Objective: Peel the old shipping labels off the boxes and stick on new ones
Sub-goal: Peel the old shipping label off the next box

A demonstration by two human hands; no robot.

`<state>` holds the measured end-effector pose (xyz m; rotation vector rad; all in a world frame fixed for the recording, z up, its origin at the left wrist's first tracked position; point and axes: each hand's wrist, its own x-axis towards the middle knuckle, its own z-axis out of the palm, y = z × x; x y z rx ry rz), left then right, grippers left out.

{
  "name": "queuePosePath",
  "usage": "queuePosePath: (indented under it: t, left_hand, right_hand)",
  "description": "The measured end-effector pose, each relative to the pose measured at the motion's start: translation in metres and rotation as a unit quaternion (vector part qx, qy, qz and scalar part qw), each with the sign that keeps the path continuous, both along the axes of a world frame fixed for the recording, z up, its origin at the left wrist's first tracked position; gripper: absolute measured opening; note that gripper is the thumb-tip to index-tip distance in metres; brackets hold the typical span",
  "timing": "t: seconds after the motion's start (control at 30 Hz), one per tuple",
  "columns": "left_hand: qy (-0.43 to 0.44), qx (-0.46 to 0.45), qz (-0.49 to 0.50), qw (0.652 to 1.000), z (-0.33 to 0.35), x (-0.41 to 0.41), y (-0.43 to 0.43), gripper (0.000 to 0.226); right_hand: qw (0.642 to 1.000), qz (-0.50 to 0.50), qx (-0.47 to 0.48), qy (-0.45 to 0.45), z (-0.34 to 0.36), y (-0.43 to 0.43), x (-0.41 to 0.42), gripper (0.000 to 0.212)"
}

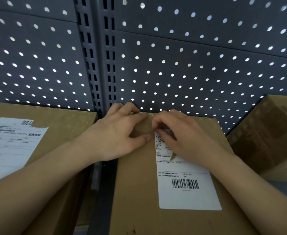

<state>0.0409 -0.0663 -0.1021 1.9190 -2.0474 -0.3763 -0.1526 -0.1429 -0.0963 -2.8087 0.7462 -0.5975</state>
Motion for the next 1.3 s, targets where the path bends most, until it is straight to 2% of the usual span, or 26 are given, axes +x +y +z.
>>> queuePosePath:
  t: [0.17, 0.37, 0.57, 0.73, 0.93, 1.2, 1.3]
  left_hand:
    - [0.003, -0.001, 0.0, 1.0, 0.001, 0.0, 0.0005, 0.069]
    - [0.008, 0.0, -0.006, 1.0, 0.0017, 0.0, 0.0006, 0.059]
    - [0.004, 0.0, -0.006, 1.0, 0.0009, 0.0005, 0.0002, 0.062]
    - [0.004, 0.001, -0.002, 1.0, 0.0003, -0.0005, 0.0006, 0.064]
    - [0.007, -0.008, -0.006, 1.0, -0.0025, 0.0017, -0.0002, 0.081]
    - [0.004, -0.004, -0.005, 1.0, -0.003, 0.0013, -0.0014, 0.082]
    - [0.003, -0.003, -0.006, 1.0, -0.0023, 0.0001, -0.001, 0.082]
  right_hand:
    - [0.999, 0.0, 0.049, 0.014, 0.0011, 0.001, -0.0008, 0.021]
    - [0.996, -0.028, 0.079, 0.011, 0.0013, 0.0017, 0.0015, 0.018]
    - [0.997, -0.015, 0.074, 0.015, 0.0022, 0.0016, 0.0011, 0.018]
    - [1.0, 0.009, 0.021, 0.019, 0.0004, -0.0009, -0.0008, 0.03]
    - [1.0, 0.02, 0.017, -0.017, -0.0053, -0.003, 0.0022, 0.016]
    - [0.999, 0.039, 0.008, -0.008, -0.0042, -0.003, -0.0011, 0.029]
    - [0.999, 0.035, 0.003, -0.014, -0.0068, -0.0036, -0.0005, 0.027]
